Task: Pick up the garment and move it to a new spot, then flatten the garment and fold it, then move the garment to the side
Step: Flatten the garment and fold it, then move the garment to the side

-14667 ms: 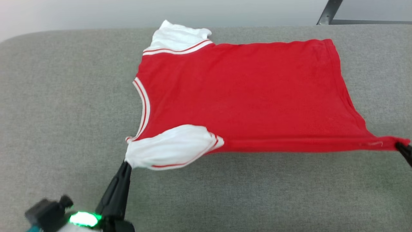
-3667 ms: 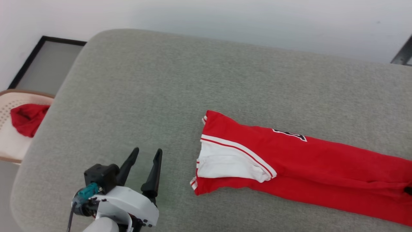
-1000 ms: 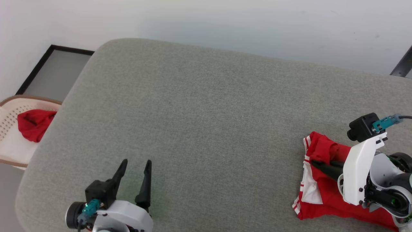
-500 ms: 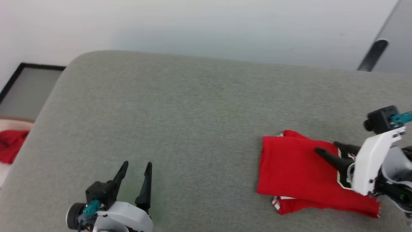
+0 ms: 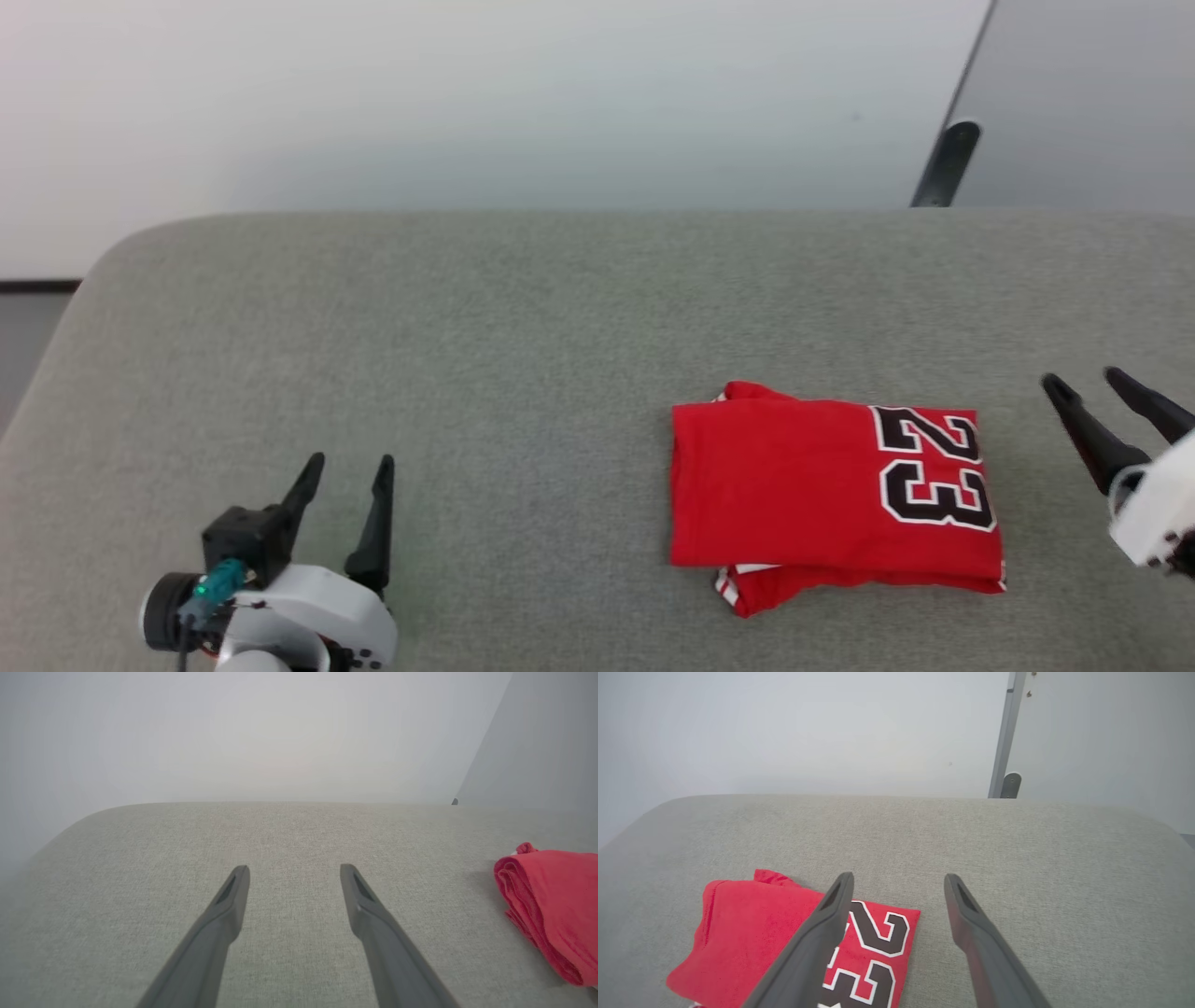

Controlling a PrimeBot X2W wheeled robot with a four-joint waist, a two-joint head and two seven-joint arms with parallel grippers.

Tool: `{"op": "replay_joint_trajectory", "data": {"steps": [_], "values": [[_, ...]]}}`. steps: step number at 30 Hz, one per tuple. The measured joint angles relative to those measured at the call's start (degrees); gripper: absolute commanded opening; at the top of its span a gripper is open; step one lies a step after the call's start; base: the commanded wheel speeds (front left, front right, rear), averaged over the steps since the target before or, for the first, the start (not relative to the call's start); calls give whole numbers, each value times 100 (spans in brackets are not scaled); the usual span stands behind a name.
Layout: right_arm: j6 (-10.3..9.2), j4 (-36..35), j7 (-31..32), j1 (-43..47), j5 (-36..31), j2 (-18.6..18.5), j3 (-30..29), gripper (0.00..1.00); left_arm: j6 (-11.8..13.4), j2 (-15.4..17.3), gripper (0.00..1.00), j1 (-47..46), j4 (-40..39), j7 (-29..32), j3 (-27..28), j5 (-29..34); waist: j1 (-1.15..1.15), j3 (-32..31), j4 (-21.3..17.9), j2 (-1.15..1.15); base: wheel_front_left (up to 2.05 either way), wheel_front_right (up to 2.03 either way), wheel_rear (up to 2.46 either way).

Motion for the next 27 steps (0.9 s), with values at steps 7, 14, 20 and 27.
{"op": "replay_joint_trajectory", "data": {"steps": [7,14,20,27], "values": [[0,-80,-631,644,-208,-14,-261,100,-24,211,100,107,-66,27,122,-97,0,-213,-195,0,0,0,0],[0,-401,-855,1272,-360,165,-712,100,220,335,100,666,-516,26,367,-200,0,-353,-256,0,0,0,0],[0,-768,-788,1653,-544,356,-1033,100,521,466,100,1188,-1132,78,452,-137,0,-364,-192,0,0,0,0],[0,-1062,-623,1890,-605,486,-1273,100,792,542,100,1571,-1845,250,521,-101,0,-339,-129,0,0,0,0]]}}
